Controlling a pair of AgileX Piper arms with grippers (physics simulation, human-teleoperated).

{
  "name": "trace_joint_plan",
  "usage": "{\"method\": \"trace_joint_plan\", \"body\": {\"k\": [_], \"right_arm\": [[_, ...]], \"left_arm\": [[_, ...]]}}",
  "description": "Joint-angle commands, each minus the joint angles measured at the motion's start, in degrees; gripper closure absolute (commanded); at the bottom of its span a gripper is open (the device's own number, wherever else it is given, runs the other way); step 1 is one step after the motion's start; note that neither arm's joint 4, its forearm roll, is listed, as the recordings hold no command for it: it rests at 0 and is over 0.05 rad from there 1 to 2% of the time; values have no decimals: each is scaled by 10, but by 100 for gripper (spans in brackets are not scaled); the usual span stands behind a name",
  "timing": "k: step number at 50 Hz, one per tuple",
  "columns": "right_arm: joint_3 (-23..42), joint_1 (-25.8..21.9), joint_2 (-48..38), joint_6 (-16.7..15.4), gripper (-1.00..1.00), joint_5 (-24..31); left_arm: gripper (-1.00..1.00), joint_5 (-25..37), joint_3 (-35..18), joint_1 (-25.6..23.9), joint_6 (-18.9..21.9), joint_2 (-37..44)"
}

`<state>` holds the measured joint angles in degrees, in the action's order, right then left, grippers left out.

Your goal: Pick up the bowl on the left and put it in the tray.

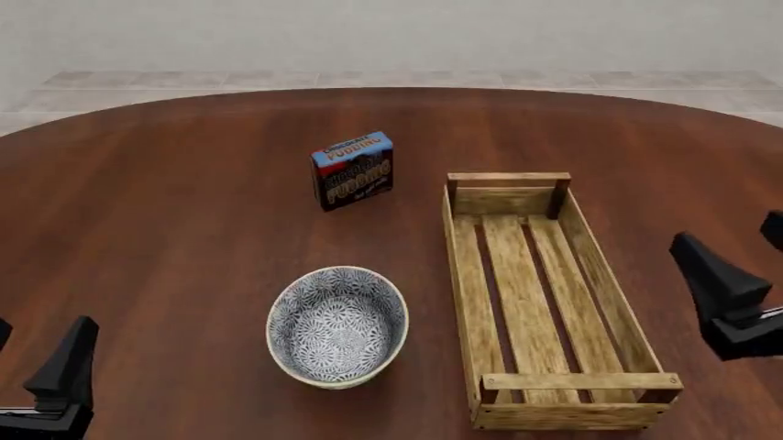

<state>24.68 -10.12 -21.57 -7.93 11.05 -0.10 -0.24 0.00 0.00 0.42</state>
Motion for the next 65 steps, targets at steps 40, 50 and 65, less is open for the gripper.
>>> {"method": "trace_joint_plan", "body": {"k": [40, 50, 65], "right_arm": [[227, -245, -421, 30, -100, -58], [241, -271, -481, 64, -100, -82], [261, -290, -563, 115, -100, -111]], "left_arm": [[-100, 0, 0, 0, 0, 0], [-100, 0, 0, 0, 0, 0], [-100, 0, 0, 0, 0, 0]]}}
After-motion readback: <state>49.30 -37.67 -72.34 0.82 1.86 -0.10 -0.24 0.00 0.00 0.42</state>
